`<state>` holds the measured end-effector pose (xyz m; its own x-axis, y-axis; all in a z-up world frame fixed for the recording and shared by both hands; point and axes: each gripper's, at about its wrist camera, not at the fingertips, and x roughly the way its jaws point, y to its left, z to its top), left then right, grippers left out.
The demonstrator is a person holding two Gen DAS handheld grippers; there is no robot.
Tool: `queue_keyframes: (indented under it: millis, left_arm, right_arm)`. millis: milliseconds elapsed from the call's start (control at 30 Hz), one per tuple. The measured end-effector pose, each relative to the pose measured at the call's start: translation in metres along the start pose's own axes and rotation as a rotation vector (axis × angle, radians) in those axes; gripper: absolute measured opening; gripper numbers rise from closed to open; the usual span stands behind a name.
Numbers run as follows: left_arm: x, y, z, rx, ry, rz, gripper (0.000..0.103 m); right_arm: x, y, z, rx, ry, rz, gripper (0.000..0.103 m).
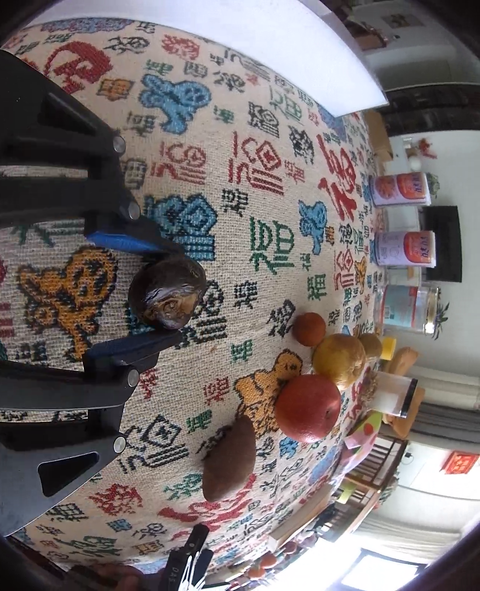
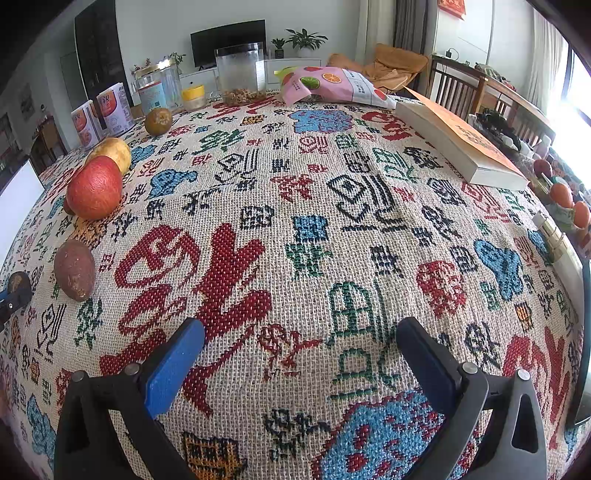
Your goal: Organize fruits
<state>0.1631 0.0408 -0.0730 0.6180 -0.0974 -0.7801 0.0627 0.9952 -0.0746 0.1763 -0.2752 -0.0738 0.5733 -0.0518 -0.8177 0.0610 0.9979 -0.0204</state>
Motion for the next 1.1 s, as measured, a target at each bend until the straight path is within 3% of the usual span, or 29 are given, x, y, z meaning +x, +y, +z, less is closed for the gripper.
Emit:
queue_keyframes:
  millis: [167, 233, 300, 467, 867, 967, 1100]
  left_arm:
    - [-0.009, 0.031, -0.013, -0.026, 0.019, 0.046, 0.042]
    - [-0.011, 0.037, -0.018, -0.027, 0.004, 0.057, 0.051]
    - [-0.010, 0.036, -0.021, -0.018, 0.002, 0.092, 0.083]
    - [-0.004, 0.037, -0.021, -0.029, 0.025, 0.124, 0.095]
    - [0.000, 0.041, -0.019, -0.050, 0.033, 0.126, 0.100]
    - [0.000, 0.041, -0.019, -0.051, 0.034, 0.126, 0.101]
    - [0.000, 0.041, -0.019, -0.051, 0.034, 0.127, 0.101]
  right_arm:
    - [0.000, 0.000, 0.000, 0.000, 0.000, -0.001, 0.103]
    - [0.000, 0.000, 0.000, 0.000, 0.000, 0.000, 0.103]
    - [0.000, 0.000, 0.000, 0.000, 0.000, 0.000, 0.103]
    - [0.000, 0.000, 0.000, 0.000, 0.000, 0.000, 0.103]
    - [0.003, 0.002, 0.008, 0.011, 0.024, 0.011, 0.103]
    - [-0.004, 0.019, 0.030, 0.061, 0.021, 0.170, 0.103]
    - [-0.028, 0.098, 0.066, -0.122, -0.070, 0.304, 0.103]
